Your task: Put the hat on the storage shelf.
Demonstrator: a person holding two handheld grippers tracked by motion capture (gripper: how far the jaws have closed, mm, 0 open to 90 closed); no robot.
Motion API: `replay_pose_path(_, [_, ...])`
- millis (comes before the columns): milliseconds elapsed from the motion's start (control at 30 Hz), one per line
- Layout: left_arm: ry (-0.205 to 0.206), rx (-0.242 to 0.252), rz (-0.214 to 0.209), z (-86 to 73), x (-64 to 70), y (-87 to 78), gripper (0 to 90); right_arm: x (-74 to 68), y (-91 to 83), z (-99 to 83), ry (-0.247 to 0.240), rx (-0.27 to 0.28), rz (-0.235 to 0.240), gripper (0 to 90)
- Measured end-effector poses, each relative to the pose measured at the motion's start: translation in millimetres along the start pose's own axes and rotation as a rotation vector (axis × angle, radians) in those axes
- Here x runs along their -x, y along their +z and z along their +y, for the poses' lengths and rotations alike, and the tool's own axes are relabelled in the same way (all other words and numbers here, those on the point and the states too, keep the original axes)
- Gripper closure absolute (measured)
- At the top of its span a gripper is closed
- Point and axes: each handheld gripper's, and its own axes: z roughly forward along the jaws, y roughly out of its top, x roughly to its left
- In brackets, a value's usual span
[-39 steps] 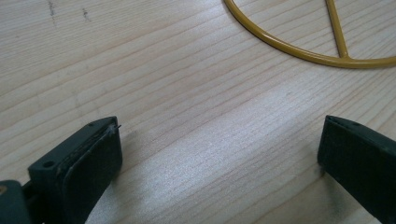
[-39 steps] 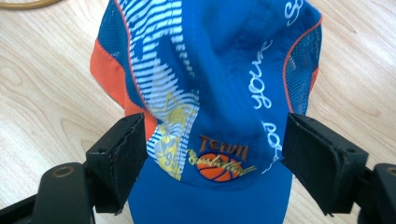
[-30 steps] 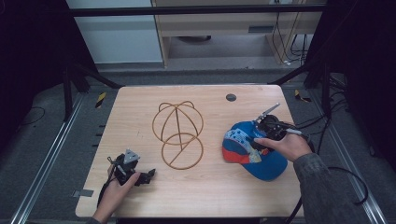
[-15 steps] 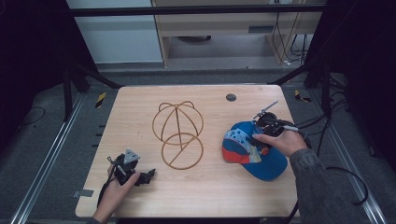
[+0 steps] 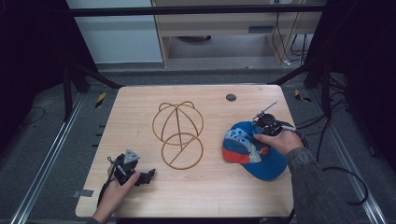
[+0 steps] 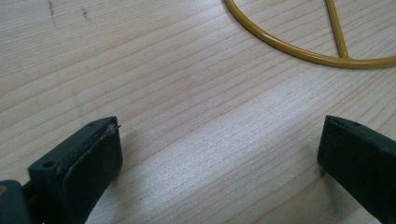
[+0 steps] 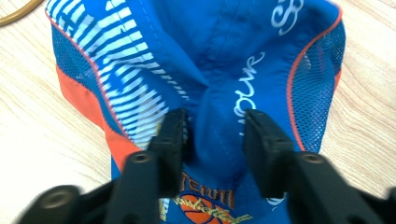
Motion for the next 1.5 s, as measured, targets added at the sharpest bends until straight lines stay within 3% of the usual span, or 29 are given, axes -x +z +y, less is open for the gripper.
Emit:
replay_pose_path(167, [0.0, 0.0, 0.0, 0.0, 0.0, 0.0, 0.0, 0.6, -0.6, -1.3, -0.003, 0.015, 0.02, 85.5])
replay_pose_path(300, [0.0, 0.001, 0.0, 0.0, 0.0, 0.0, 0.0, 2.2, -2.6, -2.4, -0.006, 0.022, 0.035, 90.0])
replay_pose_path(567, [0.008, 0.001, 0.001, 0.0, -0.2, -0.1, 0.0, 3.2, -11.5, -4.2, -0.008, 0.041, 0.037, 90.0])
replay_pose_path(800, [0.009, 0.001, 0.001, 0.0, -0.2, -0.1, 0.0, 2.9, -38.4, -4.8, -0.024, 0.087, 0.028, 90.0])
replay_pose_path(1233, [0.006, 0.002, 0.0, -0.1, 0.0, -0.1, 0.0, -18.5, -92.5, 9.3, -0.108, 0.141, 0.015, 90.0])
replay_pose_path(1500, [-0.001, 0.005, -0.001, -0.1, 0.5, 0.1, 0.0, -29.7, -118.9, 21.4, -0.133, 0.174, 0.01, 90.0])
